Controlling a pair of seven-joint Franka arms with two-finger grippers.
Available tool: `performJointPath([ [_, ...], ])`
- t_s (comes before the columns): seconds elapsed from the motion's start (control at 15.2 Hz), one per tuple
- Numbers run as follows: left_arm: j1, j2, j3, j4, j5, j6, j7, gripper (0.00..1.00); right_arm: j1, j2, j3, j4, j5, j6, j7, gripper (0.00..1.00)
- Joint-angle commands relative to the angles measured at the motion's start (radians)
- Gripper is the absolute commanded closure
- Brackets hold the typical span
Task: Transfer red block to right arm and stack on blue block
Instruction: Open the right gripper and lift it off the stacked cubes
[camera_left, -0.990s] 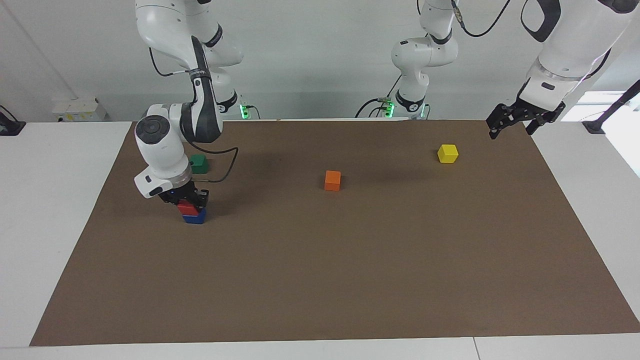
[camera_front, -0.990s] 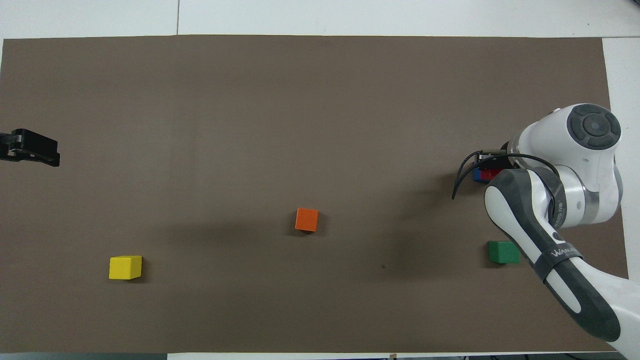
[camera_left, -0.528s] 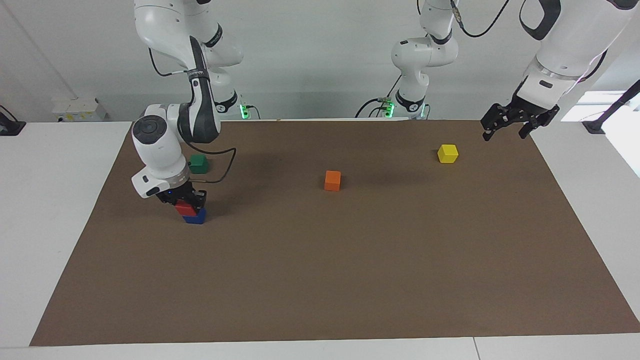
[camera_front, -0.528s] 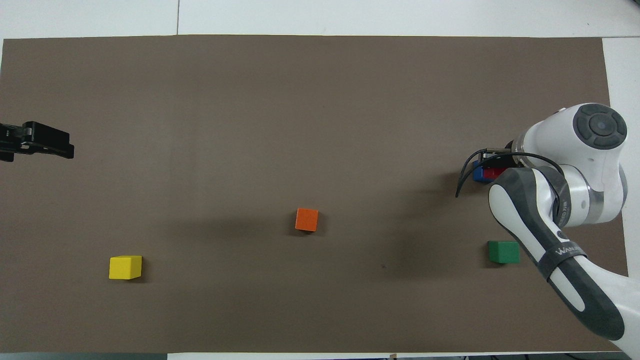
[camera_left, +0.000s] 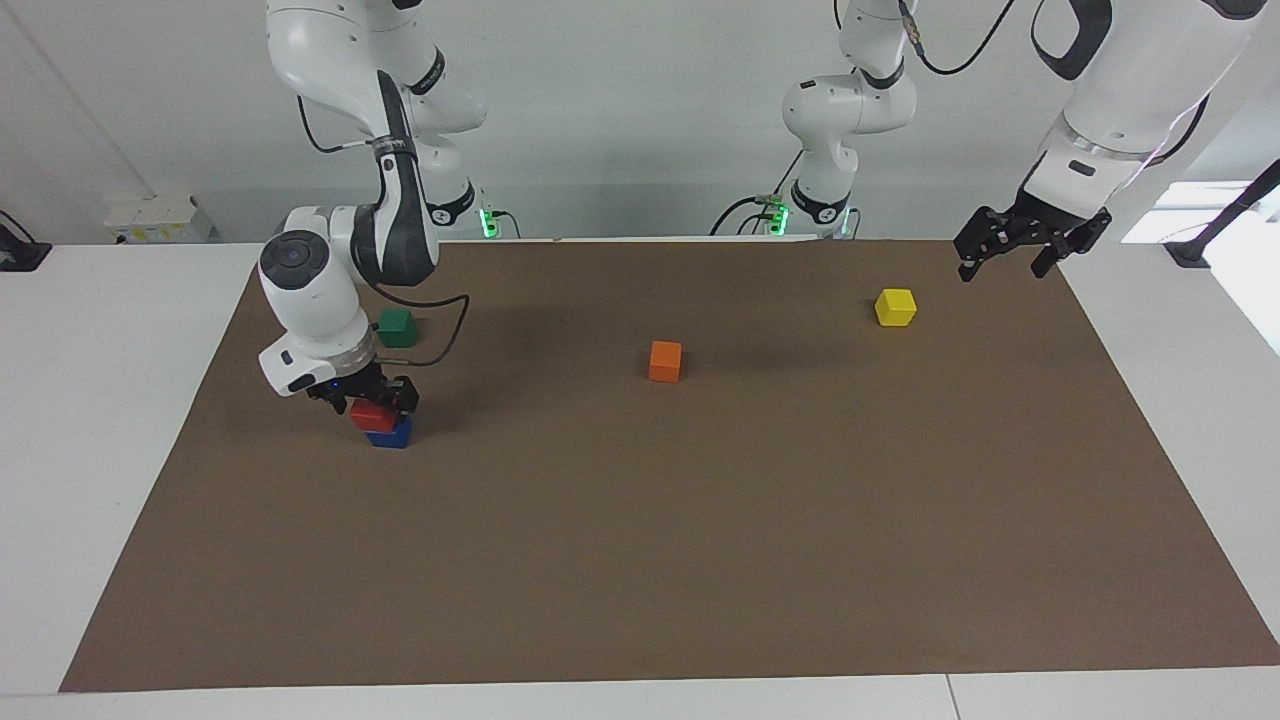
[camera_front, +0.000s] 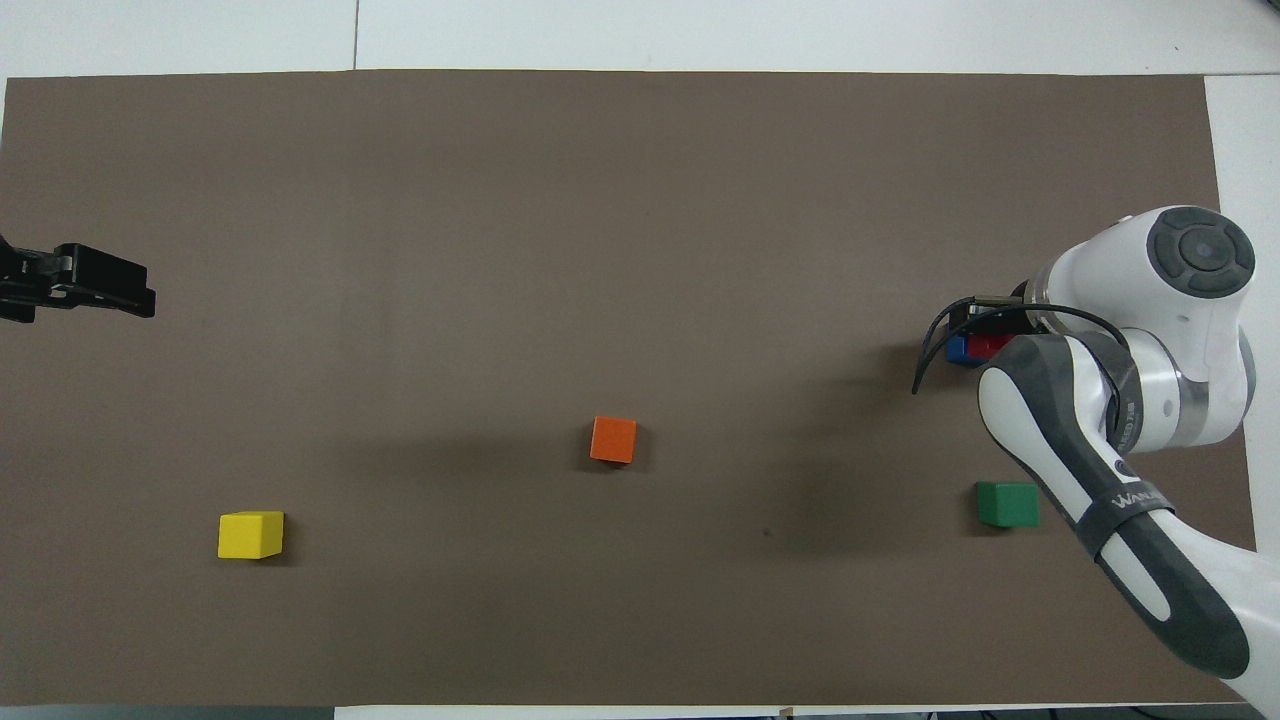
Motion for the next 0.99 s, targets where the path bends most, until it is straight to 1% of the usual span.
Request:
performJointPath([
  [0.0, -0.022, -0.001, 0.004, 0.007, -0.012, 0.007, -0.007, 0.0, -0.007, -0.014, 0.018, 0.14, -0.011, -0.143, -0.113, 0.0],
  [0.13, -0.025, 0.0, 0.002, 0.007, -0.012, 0.01, -0.007, 0.0, -0.011, -0.02, 0.021, 0.237, 0.004, -0.235, -0.21, 0.0],
  [0.26, -0.025, 0.0, 0.002, 0.007, -0.011, 0.008, -0.009, 0.0, -0.015, -0.038, 0.018, 0.3, 0.073, -0.303, -0.25, 0.0],
  [0.4, -0.025, 0.0, 0.004, 0.006, -0.009, 0.007, -0.009, 0.0, -0.01, -0.084, 0.02, 0.313, 0.081, -0.346, -0.253, 0.0],
  [0.59, -0.023, -0.001, 0.008, 0.004, -0.005, 0.007, -0.009, 0.0, -0.004, -0.182, 0.021, 0.317, 0.082, -0.475, -0.255, 0.0],
  [0.73, -0.023, -0.001, 0.008, 0.004, -0.005, 0.016, -0.015, 0.0, -0.013, -0.227, 0.02, 0.316, 0.087, -0.535, -0.266, 0.0],
  [0.86, -0.023, -0.001, 0.007, 0.004, -0.006, 0.016, -0.044, 0.0, -0.018, -0.27, 0.014, 0.307, 0.087, -0.584, -0.324, 0.0],
  [0.92, -0.023, -0.001, 0.005, 0.004, -0.006, 0.018, -0.059, 0.0, -0.039, -0.277, 0.013, 0.304, 0.088, -0.595, -0.339, 0.0],
])
